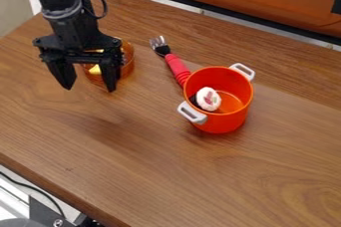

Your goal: Take the orange pot and put it yon the left side of thke table

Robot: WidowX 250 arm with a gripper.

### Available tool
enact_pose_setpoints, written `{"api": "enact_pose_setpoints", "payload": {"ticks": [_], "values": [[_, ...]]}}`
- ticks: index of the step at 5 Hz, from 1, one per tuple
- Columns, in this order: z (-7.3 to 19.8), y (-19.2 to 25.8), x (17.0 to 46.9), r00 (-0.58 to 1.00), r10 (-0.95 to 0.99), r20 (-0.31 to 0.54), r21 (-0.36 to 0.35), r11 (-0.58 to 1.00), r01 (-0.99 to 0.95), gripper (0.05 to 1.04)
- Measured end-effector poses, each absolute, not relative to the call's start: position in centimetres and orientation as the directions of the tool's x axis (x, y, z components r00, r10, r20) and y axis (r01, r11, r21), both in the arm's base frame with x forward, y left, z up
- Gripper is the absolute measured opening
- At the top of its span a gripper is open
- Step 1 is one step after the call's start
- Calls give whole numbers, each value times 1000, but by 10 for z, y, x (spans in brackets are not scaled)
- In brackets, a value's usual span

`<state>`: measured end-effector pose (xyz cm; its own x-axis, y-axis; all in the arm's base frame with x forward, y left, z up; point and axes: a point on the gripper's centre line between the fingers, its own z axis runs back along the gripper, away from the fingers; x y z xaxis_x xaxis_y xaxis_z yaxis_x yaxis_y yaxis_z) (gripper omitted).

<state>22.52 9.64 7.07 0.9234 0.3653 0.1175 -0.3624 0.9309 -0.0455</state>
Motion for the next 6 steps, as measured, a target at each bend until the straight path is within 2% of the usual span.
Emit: {"api": "enact_pose_setpoints", "payload": {"ticks": [1,4,5,6], "values": [[65,94,222,925,368,93,-48,930,-365,1000],[81,55,263,849,518,102,-124,853,-506,1000],[74,37,278,832,546,99,-144,835,-531,1000],[67,22,287,830,542,132,-135,839,-526,1000]]}}
